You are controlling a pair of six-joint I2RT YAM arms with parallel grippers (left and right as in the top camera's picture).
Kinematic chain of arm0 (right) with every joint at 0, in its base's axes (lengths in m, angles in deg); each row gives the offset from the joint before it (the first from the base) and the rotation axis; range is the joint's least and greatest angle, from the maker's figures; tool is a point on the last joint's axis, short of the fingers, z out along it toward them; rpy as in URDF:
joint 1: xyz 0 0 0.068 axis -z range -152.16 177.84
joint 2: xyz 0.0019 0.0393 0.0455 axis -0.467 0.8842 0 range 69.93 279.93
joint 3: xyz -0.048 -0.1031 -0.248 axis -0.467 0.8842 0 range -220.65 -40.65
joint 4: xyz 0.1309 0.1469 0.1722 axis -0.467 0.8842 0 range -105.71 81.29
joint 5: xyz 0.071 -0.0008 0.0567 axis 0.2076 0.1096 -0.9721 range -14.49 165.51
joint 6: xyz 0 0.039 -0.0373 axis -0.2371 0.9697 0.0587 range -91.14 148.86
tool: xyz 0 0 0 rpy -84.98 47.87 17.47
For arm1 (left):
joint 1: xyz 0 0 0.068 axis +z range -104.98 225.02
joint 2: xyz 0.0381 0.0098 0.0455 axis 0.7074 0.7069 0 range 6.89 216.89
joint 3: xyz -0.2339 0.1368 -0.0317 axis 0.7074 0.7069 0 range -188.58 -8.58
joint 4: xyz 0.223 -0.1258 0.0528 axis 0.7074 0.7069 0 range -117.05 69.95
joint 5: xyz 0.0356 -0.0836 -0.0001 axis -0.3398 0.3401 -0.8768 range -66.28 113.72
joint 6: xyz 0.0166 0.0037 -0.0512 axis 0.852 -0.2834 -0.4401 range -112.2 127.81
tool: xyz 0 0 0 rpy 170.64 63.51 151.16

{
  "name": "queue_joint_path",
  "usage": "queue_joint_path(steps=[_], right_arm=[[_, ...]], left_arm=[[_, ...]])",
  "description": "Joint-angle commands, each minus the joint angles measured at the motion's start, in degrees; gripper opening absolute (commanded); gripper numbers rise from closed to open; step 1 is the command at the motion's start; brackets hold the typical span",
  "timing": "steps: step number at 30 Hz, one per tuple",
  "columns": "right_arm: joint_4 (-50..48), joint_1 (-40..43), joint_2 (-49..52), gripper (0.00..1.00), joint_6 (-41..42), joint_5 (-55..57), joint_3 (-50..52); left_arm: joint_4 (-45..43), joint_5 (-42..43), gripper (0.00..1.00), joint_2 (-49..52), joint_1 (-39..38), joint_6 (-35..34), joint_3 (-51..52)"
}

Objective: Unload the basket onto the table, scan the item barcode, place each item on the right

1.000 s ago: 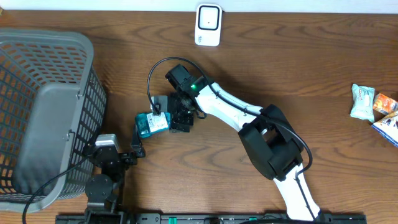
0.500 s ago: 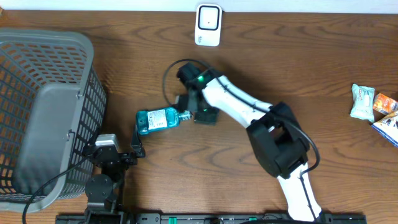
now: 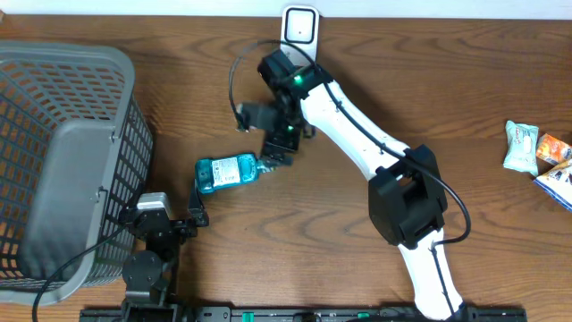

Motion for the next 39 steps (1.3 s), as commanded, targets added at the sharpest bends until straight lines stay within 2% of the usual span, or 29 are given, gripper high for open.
queue_joint_path(steps=[1,12,20,22,23,26,28,30,34,37,39], right_arm=[[-3.45,-0.35,0.63,0.99,-3.3,-12.09,0.35],[-12.76,-7.48,5.64,0.99,-3.26,-13.44,0.48],[-16.11,-9.01,10.1,0.99,-0.22,-9.46,0.48],[-16.59,-9.03,11.21,0.99,1.29,-5.05,0.48],[-16.81,-9.05,11.93,0.97,2.14,-1.66,0.48],[-16.31,-8.76,12.26,0.87,2.93,-0.83,0.48],[-16.33,-8.5,12.26,0.68,3.28,-0.68,0.48],[-16.33,-8.24,12.26,0.59,5.22,0.94,0.46],[-13.86,-8.04,12.22,0.55,7.1,7.02,0.44],[-10.38,-7.93,12.15,0.48,7.1,11.8,0.42],[-7.72,-7.72,12.15,0.48,7.08,14.58,0.42]], left_arm=[[1.86,-0.92,1.0,-0.31,0.28,-0.46,1.29],[1.86,-0.92,1.0,-0.31,0.28,-0.46,1.29],[1.86,-0.94,1.0,-0.31,0.28,-0.46,1.29],[1.86,-0.92,1.0,-0.31,0.28,-0.46,1.29],[1.86,-0.92,1.0,-0.31,0.28,-0.46,1.29],[1.86,-0.94,1.0,-0.31,0.28,-0.46,1.29],[1.86,-0.94,1.0,-0.31,0.28,-0.46,1.29],[1.86,-0.92,1.0,-0.31,0.28,-0.46,1.29],[1.86,-0.94,1.0,-0.31,0.28,-0.46,1.29],[1.86,-0.92,1.0,-0.31,0.28,-0.46,1.29],[1.86,-0.94,1.0,-0.31,0.28,-0.46,1.29]])
